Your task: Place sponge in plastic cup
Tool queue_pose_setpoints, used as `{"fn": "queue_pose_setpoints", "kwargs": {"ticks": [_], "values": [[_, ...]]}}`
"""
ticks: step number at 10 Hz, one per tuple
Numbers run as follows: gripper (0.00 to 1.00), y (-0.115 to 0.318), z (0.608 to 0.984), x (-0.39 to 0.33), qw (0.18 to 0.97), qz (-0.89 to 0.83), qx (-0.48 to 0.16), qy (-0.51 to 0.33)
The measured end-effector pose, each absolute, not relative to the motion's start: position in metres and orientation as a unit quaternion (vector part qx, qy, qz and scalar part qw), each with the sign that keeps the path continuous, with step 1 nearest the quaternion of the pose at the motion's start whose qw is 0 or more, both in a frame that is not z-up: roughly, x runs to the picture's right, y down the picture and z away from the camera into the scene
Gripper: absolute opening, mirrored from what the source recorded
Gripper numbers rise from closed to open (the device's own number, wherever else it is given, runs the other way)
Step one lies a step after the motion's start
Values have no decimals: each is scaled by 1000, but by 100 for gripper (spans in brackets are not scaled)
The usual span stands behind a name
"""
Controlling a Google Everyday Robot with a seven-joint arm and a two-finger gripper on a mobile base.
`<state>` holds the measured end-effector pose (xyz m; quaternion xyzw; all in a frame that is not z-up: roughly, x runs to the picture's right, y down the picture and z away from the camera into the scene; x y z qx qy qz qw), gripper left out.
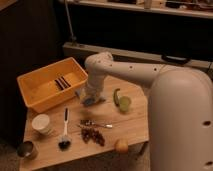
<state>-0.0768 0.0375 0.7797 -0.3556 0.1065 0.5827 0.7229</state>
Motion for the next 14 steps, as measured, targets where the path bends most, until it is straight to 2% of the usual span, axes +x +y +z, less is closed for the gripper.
{"fn": "queue_pose_setpoints", "kwargs": {"ticks": [4,10,14], "values": [[11,0,744,-23,680,636,-351,103],[11,39,753,82,598,715,-324,160],[11,28,736,75,609,712,-326,127]]}}
